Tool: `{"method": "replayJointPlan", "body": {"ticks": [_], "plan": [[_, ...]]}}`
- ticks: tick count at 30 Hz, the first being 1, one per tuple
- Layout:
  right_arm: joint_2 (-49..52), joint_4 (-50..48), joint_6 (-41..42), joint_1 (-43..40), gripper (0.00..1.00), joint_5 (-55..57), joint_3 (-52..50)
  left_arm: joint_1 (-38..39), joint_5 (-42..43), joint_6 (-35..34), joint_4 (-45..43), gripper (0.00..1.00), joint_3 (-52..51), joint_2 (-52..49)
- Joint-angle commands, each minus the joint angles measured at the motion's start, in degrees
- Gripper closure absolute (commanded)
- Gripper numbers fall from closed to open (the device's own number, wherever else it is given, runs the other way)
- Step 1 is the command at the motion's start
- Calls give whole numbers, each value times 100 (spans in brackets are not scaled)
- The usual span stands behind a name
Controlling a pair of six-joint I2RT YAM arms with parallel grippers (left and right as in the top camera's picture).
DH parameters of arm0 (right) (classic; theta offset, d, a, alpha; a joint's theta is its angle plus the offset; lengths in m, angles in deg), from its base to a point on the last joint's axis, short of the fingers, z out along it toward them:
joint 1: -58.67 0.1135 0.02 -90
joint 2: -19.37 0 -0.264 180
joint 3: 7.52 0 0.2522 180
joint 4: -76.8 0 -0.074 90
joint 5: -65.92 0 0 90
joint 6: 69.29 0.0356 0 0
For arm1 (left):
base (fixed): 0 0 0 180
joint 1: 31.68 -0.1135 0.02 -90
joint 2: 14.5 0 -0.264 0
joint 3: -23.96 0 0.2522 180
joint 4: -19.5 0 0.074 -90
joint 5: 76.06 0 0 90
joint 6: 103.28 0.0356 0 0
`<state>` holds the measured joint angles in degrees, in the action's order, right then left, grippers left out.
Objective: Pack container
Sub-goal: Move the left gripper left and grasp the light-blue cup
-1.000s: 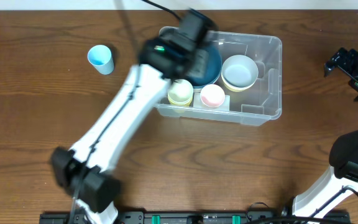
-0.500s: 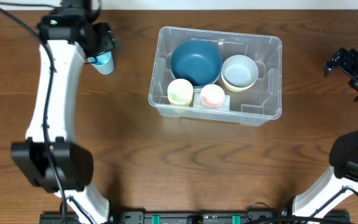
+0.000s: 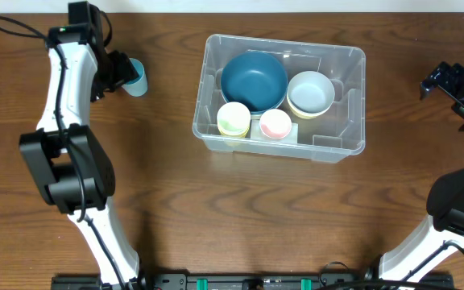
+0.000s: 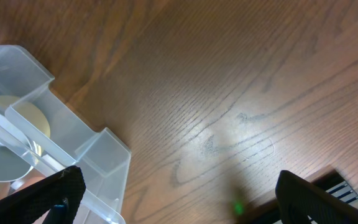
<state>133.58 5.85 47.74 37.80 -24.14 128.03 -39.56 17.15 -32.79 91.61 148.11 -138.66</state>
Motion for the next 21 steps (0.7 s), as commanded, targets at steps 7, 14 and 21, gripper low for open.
{"method": "replayJointPlan", "body": {"ticks": [7,14,21], "plan": [[-42,4,103,-13,1,22,-2,-20,70,-31,-44,20,20,-525],[-42,4,103,-13,1,22,-2,-20,70,-28,-79,35,20,-546],[-42,4,103,-15,1,22,-2,-20,72,-28,142,94,22,-527]]}}
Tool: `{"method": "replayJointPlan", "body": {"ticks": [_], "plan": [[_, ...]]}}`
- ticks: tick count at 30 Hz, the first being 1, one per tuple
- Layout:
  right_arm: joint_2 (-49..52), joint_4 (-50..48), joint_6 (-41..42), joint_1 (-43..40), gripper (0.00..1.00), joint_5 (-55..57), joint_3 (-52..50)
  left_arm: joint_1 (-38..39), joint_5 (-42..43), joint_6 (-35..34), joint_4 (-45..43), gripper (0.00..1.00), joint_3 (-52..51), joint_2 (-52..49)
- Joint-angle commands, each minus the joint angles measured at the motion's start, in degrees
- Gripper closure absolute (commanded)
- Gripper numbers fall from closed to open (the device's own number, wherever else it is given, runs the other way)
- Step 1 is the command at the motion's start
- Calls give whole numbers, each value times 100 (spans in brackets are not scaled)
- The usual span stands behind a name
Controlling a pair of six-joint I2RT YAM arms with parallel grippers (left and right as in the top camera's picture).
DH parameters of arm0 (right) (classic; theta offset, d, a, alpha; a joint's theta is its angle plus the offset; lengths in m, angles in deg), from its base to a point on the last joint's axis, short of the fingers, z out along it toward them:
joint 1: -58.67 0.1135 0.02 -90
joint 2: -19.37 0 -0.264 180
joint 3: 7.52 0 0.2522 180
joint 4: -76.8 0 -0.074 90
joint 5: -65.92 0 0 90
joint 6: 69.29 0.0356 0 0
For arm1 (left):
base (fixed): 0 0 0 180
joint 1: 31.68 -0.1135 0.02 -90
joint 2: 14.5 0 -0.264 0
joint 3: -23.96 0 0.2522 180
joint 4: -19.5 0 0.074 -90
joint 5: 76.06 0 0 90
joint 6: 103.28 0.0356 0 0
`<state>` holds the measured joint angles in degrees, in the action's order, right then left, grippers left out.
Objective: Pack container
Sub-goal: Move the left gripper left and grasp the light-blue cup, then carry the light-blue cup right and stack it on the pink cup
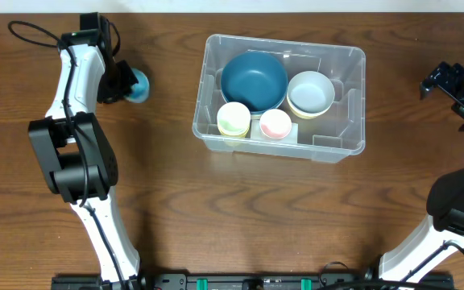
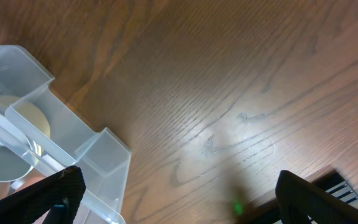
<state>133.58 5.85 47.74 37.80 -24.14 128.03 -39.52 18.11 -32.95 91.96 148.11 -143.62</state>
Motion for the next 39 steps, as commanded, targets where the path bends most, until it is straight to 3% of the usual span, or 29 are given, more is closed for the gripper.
{"method": "replayJointPlan", "body": {"ticks": [1,6,14,17,21,24,28,39], "plan": [[-42,7,103,-20,1,22,-2,-22,-24,-9,157,94,22,-7],[-42,4,103,-13,1,22,-2,31,-22,-11,319,94,24,466],[-42,4,103,-13,1,22,-2,658,382,-11,22,94,393,2455],[-42,4,103,-15,1,22,-2,1364,874,157,-188,94,492,3248],[-42,4,103,-13,1,22,-2,2765,566,748,-310,94,492,3797],[-42,4,103,-13,1,22,-2,3821,-249,745,-175,94,481,3768],[-42,4,103,-13,1,22,-2,4597,-861,741,81,94,444,3351],[-42,4,103,-13,1,22,-2,4686,-892,743,507,94,444,1827]]}}
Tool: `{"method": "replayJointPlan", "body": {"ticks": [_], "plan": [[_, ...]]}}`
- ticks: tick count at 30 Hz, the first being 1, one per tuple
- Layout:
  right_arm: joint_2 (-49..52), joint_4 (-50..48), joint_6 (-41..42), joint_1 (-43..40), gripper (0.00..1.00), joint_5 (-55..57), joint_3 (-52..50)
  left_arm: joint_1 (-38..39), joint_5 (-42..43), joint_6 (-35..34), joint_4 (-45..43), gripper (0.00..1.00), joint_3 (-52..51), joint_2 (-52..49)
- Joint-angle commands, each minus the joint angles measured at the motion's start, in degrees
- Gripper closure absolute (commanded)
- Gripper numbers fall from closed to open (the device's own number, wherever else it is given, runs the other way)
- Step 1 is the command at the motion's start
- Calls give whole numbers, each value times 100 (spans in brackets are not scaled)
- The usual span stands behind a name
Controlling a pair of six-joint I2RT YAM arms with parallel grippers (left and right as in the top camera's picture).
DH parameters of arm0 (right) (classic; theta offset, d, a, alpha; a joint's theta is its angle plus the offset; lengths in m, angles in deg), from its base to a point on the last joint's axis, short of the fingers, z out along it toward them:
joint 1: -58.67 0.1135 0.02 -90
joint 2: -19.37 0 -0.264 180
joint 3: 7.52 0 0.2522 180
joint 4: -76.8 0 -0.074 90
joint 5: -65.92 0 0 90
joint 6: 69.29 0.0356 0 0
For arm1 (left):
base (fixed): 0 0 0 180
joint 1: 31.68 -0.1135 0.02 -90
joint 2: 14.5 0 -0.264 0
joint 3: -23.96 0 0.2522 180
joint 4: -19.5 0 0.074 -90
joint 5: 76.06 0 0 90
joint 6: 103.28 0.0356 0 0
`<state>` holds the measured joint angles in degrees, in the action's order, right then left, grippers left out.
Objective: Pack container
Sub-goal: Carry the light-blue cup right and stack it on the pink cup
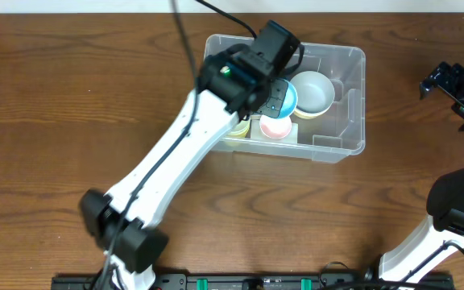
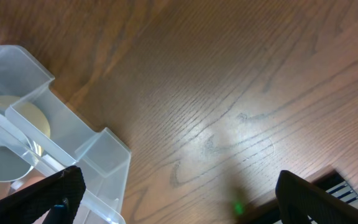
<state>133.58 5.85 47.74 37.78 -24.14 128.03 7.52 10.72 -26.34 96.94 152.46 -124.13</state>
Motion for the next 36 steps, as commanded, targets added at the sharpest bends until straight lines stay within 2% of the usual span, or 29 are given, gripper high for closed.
{"method": "replayJointPlan", "body": {"ticks": [1,9,20,36], "plan": [[-42,4,103,-11,1,22,-2,-17,-153,83,-2,94,9,-205],[-42,4,103,-13,1,22,-2,-17,-39,105,-11,94,2,-640],[-42,4,103,-13,1,22,-2,-17,328,101,133,94,-15,-728],[-42,4,103,-11,1,22,-2,-39,341,103,225,93,-20,-1099]]}}
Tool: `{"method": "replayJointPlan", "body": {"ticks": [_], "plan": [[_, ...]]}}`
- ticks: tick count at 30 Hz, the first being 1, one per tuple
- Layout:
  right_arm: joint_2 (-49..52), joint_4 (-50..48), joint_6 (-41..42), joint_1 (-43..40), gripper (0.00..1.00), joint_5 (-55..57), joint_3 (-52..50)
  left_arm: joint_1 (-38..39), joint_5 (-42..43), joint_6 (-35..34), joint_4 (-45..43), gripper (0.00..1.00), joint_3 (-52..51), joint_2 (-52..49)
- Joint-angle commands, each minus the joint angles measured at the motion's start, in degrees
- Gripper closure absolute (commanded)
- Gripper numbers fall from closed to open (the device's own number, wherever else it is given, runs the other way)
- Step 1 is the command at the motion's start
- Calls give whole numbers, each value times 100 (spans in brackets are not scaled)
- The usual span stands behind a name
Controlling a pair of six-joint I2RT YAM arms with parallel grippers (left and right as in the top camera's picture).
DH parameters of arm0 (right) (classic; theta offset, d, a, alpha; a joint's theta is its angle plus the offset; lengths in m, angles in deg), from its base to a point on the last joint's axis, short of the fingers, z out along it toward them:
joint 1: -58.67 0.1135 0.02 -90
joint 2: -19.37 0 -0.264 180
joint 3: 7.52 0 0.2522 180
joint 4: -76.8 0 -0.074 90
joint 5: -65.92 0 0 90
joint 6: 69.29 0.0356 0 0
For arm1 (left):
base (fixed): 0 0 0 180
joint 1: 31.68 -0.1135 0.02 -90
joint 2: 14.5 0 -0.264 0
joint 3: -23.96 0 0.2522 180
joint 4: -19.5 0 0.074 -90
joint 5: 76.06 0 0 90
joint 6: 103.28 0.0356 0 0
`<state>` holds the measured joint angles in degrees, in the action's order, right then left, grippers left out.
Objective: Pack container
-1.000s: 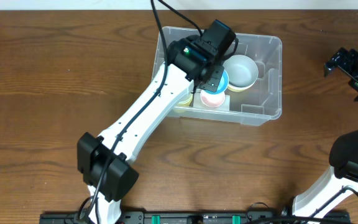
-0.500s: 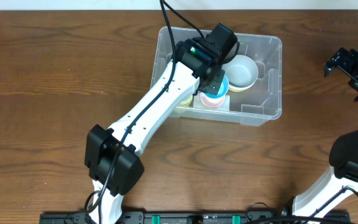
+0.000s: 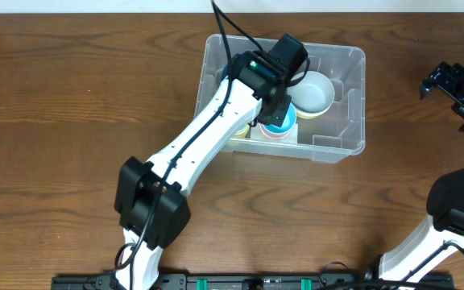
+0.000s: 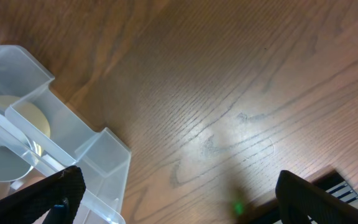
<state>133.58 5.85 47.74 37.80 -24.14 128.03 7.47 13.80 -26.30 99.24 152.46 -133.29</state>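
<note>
A clear plastic container (image 3: 353,143) stands at the table's middle back. My left gripper (image 3: 275,113) reaches down into it, shut on a light blue cup (image 3: 283,122) that sits on top of the pink cup (image 3: 274,134). The white bowl (image 3: 312,93) lies just to the right. My arm covers most of the dark blue bowl (image 3: 229,72) and the yellow-green cup (image 3: 238,129). My right gripper (image 3: 449,80) hangs open at the far right edge, well clear of the container. In the right wrist view that gripper (image 4: 179,199) has only bare wood between its fingers.
The right wrist view shows the container's corner (image 4: 42,124) at the left, with the white bowl (image 4: 5,155) visible through its wall. Brown wooden tabletop (image 3: 71,161) lies around the container. The left arm's base is at the front edge.
My left gripper moved slightly toward the front of the container, and the blue cup is now lower, over the pink cup. The right arm has not moved.
My left gripper was at the blue cup lying on the table at the far left, and still there at the following moment. Then it held the cup over the container's middle. Now the cup sits on the pink cup inside.
</note>
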Motion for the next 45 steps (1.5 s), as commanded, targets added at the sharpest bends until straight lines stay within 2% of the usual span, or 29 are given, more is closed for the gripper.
{"method": "replayJointPlan", "body": {"ticks": [1,9,12,13,15,22,26,30,34,40,45], "plan": [[-42,4,103,-13,1,22,-2,-37,33,98,-26,93,-20,-203],[-42,4,103,-15,1,22,-2,-90,33,98,-129,84,-20,-210],[-42,4,103,-13,1,22,-2,-120,33,98,-136,66,-20,-210],[-42,4,103,-13,1,22,-2,-140,33,98,-155,53,-20,-210],[-42,4,103,-13,1,22,-2,-173,33,101,-199,39,4,-205],[-42,4,103,-13,1,22,-2,-223,37,98,-155,28,623,223],[-42,4,103,-15,1,22,-2,-262,-68,120,-22,8,898,881],[-42,4,103,-15,1,22,-2,-483,-579,61,621,1,898,1683],[-42,4,103,-13,1,22,-2,-1008,-962,-367,1416,0,896,2465],[-42,4,103,-13,1,22,-2,-2000,-955,-922,2538,1,763,3644],[-42,7,103,-13,1,22,-2,-2146,-855,-1182,2824,1,46,4863]]}}
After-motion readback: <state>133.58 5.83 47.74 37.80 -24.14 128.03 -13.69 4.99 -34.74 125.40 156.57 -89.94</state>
